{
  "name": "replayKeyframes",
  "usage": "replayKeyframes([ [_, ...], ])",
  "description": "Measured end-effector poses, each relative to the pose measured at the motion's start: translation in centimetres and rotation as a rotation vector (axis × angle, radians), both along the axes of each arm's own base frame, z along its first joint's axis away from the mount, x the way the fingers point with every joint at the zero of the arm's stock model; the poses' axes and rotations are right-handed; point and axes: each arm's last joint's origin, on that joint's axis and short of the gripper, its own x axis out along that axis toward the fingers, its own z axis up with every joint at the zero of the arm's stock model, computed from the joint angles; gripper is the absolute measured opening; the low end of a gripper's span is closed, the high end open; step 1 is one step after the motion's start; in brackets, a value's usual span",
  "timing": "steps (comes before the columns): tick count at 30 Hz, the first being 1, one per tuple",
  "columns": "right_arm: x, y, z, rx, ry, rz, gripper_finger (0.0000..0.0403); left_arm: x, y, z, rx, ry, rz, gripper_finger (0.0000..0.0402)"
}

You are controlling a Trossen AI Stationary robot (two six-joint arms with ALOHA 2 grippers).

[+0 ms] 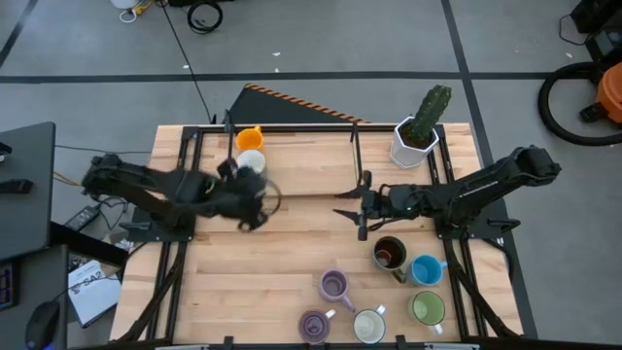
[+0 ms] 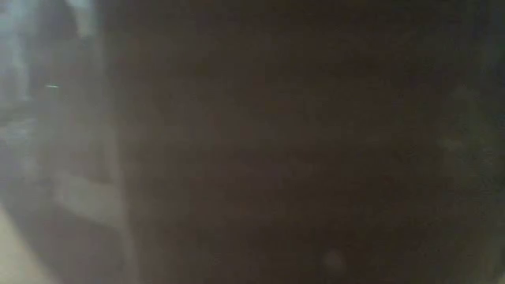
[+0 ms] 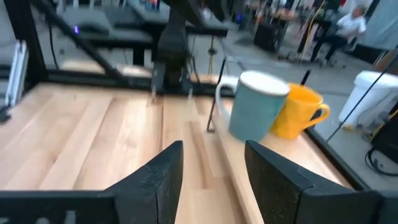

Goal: Place coffee mugs
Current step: Put the light blue patterned mug on the shelf

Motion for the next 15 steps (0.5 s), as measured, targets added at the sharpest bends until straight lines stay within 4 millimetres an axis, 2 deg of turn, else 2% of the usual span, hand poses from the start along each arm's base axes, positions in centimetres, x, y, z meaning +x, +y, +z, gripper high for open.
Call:
replayKeyframes([
  [4, 1.8, 0.6, 0.7, -0.002, 0.135, 0.003, 0.0177, -1.3, -2.3, -2.3, 0.003, -0.029, -0.143, 0.0176],
  [8, 3.0, 1.2, 1.6, 0.003, 0.328, -0.002, 0.0177, -1.8, -4.0, -4.6, -0.017, -0.012, -0.194, 0.0176],
  [13, 3.5, 2.3, 2.7, 0.009, 0.506, 0.030, 0.0177, -2.9, -6.0, -7.2, -0.070, 0.004, -0.262, 0.0176],
  [15, 3.1, 2.6, 3.4, 0.030, 0.576, 0.048, 0.0178, -3.3, -6.7, -7.4, -0.075, 0.001, -0.287, 0.0176],
])
